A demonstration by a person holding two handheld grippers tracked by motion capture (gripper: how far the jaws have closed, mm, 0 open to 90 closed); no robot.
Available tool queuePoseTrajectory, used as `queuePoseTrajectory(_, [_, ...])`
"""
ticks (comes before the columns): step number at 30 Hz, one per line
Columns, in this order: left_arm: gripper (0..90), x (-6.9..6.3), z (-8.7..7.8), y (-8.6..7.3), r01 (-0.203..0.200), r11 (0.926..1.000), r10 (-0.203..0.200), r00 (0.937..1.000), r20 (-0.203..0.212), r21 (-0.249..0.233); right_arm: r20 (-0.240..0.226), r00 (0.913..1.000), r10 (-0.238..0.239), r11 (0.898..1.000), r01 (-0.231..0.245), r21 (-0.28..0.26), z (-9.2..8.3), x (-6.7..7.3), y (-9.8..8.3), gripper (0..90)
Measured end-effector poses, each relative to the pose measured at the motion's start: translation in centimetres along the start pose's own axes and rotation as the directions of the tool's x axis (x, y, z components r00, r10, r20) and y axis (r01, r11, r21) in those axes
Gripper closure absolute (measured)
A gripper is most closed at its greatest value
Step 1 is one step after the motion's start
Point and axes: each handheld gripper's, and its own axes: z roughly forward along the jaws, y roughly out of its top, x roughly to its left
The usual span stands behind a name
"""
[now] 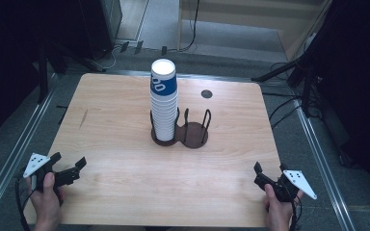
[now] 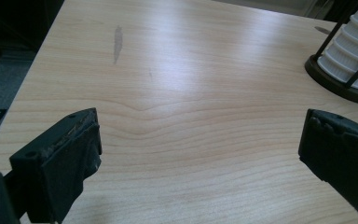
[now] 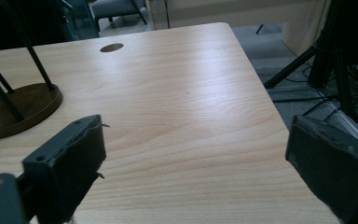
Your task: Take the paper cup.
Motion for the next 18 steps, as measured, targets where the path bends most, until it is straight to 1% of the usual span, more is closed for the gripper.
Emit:
queuePoseTrajectory(2, [0.0, 0.1, 0.0, 0.0, -0.002, 1.0, 0.002, 0.9999, 0.013, -0.007, 0.003, 0.9999, -0.015, 1.0, 0.015, -0.001, 0.0, 0.1, 0.1, 8.2])
queuePoseTrajectory(3, [0.0, 0.1, 0.0, 0.0, 0.0, 1.0, 0.0, 0.9999, 0.014, -0.008, 0.006, 0.9999, -0.013, 1.0, 0.013, 0.004, 0.0, 0.1, 0.1, 8.4])
queuePoseTrajectory(5, [0.0, -0.1, 0.1, -0.1, -0.007, 1.0, 0.006, 0.9999, -0.009, -0.005, -0.007, 0.9997, -0.022, 1.0, 0.022, 0.006, 0.1, 0.3, 0.3, 11.0])
queuePoseTrajectory(7, [0.0, -0.3, 0.3, -0.1, -0.026, 0.9997, 0.026, 0.999, -0.037, 0.003, -0.006, 0.9996, -0.028, 1.0, 0.028, 0.002, 0.1, 0.7, 0.6, 12.1])
queuePoseTrajectory(8, [0.1, -0.4, 0.3, -0.1, -0.028, 0.9996, 0.028, 0.9987, -0.042, 0.004, -0.016, 0.9994, -0.03, 1.0, 0.03, -0.001, 0.1, 1.0, 0.7, 12.1])
queuePoseTrajectory(9, [0.1, -0.4, 0.3, -0.1, -0.028, 0.9996, 0.028, 0.9987, -0.042, 0.004, -0.016, 0.9994, -0.03, 1.0, 0.03, -0.001, 0.1, 1.0, 0.7, 12.1])
queuePoseTrajectory(10, [0.1, -0.5, 0.3, -0.1, -0.033, 0.9994, 0.033, 0.9982, -0.05, 0.009, -0.02, 0.9991, -0.038, 0.999, 0.038, -0.004, 0.1, 1.2, 0.8, 12.0])
queuePoseTrajectory(11, [0.0, -0.5, 0.3, -0.1, -0.034, 0.9993, 0.035, 0.9974, -0.064, 0.013, -0.032, 0.9983, -0.049, 0.999, 0.049, -0.01, 0.0, 1.9, 1.1, 10.6])
queuePoseTrajectory(12, [0.0, -0.6, 0.4, -0.1, -0.036, 0.9992, 0.037, 0.997, -0.067, 0.015, -0.034, 0.998, -0.053, 0.999, 0.053, -0.009, 0.0, 2.2, 1.2, 10.3])
queuePoseTrajectory(13, [0.0, -0.6, 0.4, -0.1, -0.034, 0.9993, 0.035, 0.9969, -0.071, 0.016, -0.041, 0.9979, -0.051, 0.999, 0.051, -0.01, -0.1, 2.4, 1.4, 10.3])
queuePoseTrajectory(14, [0.0, -0.5, 0.4, -0.1, -0.026, 0.9995, 0.027, 0.9969, -0.074, 0.017, -0.046, 0.9982, -0.038, 0.999, 0.038, -0.002, -0.1, 2.7, 1.6, 10.8])
queuePoseTrajectory(15, [0.1, -0.4, 0.4, -0.1, -0.026, 0.9995, 0.027, 0.9971, -0.071, 0.015, -0.033, 0.9987, -0.039, 0.999, 0.039, 0.008, -0.2, 3.0, 1.9, 11.8])
queuePoseTrajectory(16, [0.1, -0.4, 0.4, -0.1, -0.026, 0.9995, 0.027, 0.9971, -0.071, 0.015, -0.033, 0.9987, -0.039, 0.999, 0.039, 0.008, -0.2, 3.0, 1.9, 11.8])
queuePoseTrajectory(17, [0.1, -0.2, 0.4, 0.0, -0.017, 0.9997, 0.018, 0.9981, -0.059, 0.016, -0.014, 0.999, -0.042, 0.999, 0.042, 0.02, -0.1, 3.7, 2.3, 12.7])
queuePoseTrajectory(18, [0.1, -0.2, 0.4, 0.0, -0.019, 0.9997, 0.02, 0.998, -0.06, 0.016, -0.015, 0.999, -0.042, 0.999, 0.042, 0.027, -0.1, 3.9, 2.5, 12.8])
